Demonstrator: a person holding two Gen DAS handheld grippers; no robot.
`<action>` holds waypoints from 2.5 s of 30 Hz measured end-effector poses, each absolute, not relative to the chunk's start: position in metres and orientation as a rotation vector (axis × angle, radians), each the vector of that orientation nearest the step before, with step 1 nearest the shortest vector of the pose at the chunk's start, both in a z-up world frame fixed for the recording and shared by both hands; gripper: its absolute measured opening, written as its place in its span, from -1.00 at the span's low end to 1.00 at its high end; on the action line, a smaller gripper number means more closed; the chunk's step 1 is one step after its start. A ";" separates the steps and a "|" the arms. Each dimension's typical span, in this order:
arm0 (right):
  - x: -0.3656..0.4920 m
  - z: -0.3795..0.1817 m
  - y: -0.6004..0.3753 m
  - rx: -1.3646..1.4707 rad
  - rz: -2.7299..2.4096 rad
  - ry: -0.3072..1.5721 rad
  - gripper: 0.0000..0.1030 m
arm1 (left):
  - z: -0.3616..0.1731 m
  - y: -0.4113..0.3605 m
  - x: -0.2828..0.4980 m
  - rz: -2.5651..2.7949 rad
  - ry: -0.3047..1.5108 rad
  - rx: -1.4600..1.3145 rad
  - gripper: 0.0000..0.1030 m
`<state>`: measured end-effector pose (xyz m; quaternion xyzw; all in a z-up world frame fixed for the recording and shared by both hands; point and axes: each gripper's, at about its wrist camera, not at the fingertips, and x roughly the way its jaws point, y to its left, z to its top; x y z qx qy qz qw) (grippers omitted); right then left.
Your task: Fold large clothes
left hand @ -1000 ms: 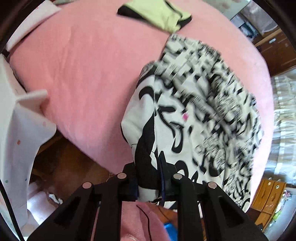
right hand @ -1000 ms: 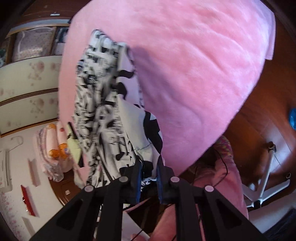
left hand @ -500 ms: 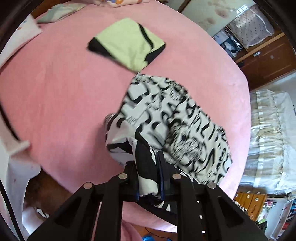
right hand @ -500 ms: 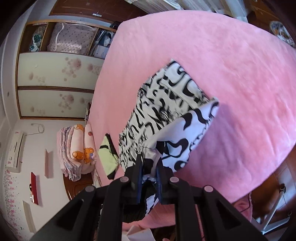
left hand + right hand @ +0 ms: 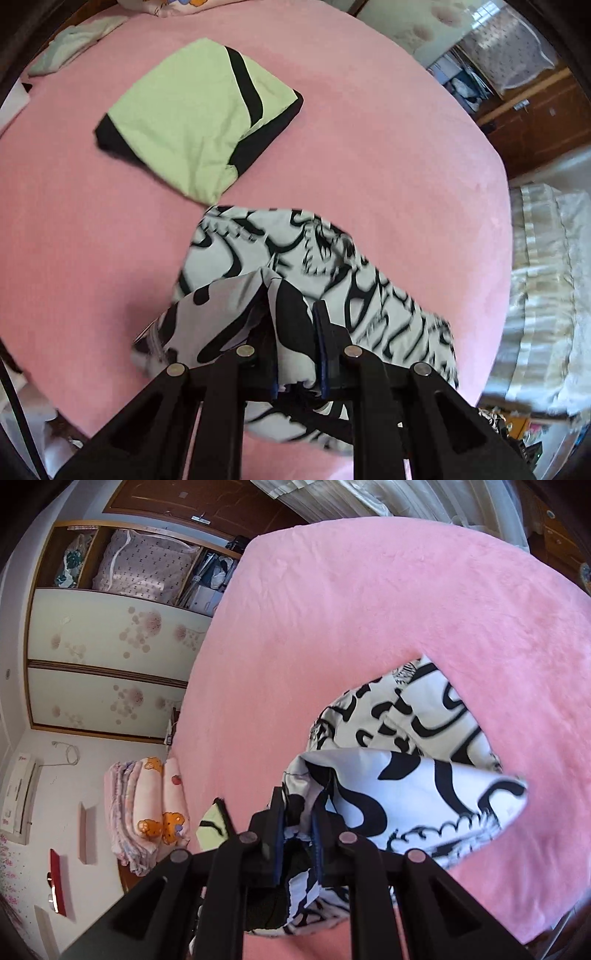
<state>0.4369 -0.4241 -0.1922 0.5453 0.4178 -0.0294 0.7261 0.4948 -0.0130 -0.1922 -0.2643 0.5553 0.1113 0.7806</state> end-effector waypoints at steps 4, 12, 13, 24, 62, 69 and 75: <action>0.485 -0.231 -0.428 1.201 -0.057 0.929 -0.78 | -0.232 -0.017 0.538 0.287 1.178 -0.579 -0.75; 0.554 -0.307 -0.431 1.241 -0.131 0.974 -0.75 | -0.298 -0.023 0.591 0.361 1.227 -0.587 -0.72; 0.560 -0.316 -0.431 1.254 -0.151 0.986 -0.75 | -0.304 -0.024 0.596 0.369 1.239 -0.579 -0.71; 0.582 -0.330 -0.428 1.214 -0.198 1.056 -0.39 | -0.297 -0.043 0.615 0.312 1.201 -0.446 0.18; 0.607 -0.325 -0.361 0.086 0.120 1.277 0.40 | -0.348 -0.077 0.611 0.033 1.296 0.080 0.69; 0.617 -0.339 -0.366 0.092 0.179 1.260 0.03 | -0.363 -0.072 0.624 0.033 1.286 0.057 0.69; 0.609 -0.336 -0.375 0.118 0.170 1.236 -0.76 | -0.365 -0.081 0.621 0.055 1.287 0.073 0.32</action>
